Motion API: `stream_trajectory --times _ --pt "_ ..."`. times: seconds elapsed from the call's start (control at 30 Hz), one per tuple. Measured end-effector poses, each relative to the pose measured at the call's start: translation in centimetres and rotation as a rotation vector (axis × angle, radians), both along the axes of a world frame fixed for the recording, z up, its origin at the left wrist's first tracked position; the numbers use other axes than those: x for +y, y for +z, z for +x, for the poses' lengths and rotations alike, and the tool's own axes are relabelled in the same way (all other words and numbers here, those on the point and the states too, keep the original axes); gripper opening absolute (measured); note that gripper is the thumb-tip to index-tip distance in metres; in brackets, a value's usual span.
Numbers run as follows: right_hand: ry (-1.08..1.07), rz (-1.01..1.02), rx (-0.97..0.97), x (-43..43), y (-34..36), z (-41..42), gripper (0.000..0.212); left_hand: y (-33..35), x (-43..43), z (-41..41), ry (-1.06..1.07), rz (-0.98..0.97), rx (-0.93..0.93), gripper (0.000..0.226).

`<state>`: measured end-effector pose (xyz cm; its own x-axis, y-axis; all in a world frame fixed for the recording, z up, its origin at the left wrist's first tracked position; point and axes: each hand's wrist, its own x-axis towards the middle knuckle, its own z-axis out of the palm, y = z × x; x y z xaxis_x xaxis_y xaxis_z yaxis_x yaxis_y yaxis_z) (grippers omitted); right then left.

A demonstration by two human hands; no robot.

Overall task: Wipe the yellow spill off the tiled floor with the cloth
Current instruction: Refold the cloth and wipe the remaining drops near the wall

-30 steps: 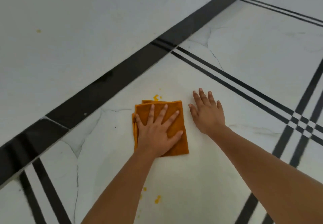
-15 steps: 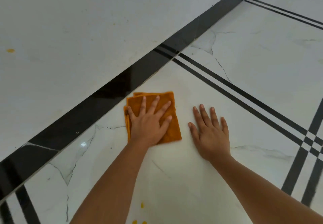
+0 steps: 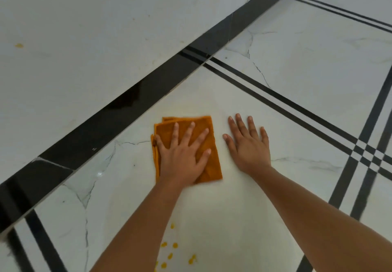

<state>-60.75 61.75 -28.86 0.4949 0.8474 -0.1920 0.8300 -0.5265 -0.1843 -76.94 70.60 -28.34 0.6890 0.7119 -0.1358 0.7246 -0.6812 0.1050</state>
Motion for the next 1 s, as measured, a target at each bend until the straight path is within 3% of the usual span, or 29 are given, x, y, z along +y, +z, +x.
stream_trajectory --times 0.1,0.23,0.3,0.4,0.53,0.6,0.77,0.93,1.0 --pt "0.031 -0.001 0.054 -0.9 1.2 -0.4 0.061 -0.1 -1.9 -3.3 -0.073 0.012 0.025 0.057" --pt "0.144 0.002 0.090 -4.9 2.6 -4.4 0.071 0.7 -1.0 -2.6 0.185 -0.037 -0.004 0.058" --pt "0.220 -0.012 0.122 -6.0 2.7 -6.7 0.082 0.5 -3.3 -4.5 0.158 0.000 -0.021 0.059" --pt "0.131 0.026 0.184 -5.9 2.5 -8.8 0.070 0.2 -5.4 -9.4 -0.001 0.026 0.041 0.058" --pt "0.027 0.006 0.150 -7.7 2.7 -9.9 0.058 0.6 -3.8 -9.4 0.252 -0.038 0.013 0.058" --pt "0.058 -0.032 0.141 -9.5 2.8 -10.1 0.058 0.6 -5.7 -9.1 0.307 -0.030 -0.019 0.059" --pt "0.244 -0.111 0.090 -12.2 2.6 -10.4 0.057 0.1 -12.0 -12.7 0.047 0.027 -0.014 0.061" --pt "0.251 -0.065 0.098 -13.4 2.5 -11.0 0.056 0.5 -12.7 -11.4 0.383 -0.041 -0.024 0.063" --pt "0.262 -0.085 0.116 -13.8 2.8 -11.2 0.056 0.4 -17.3 -12.4 0.263 -0.011 -0.050 0.064"
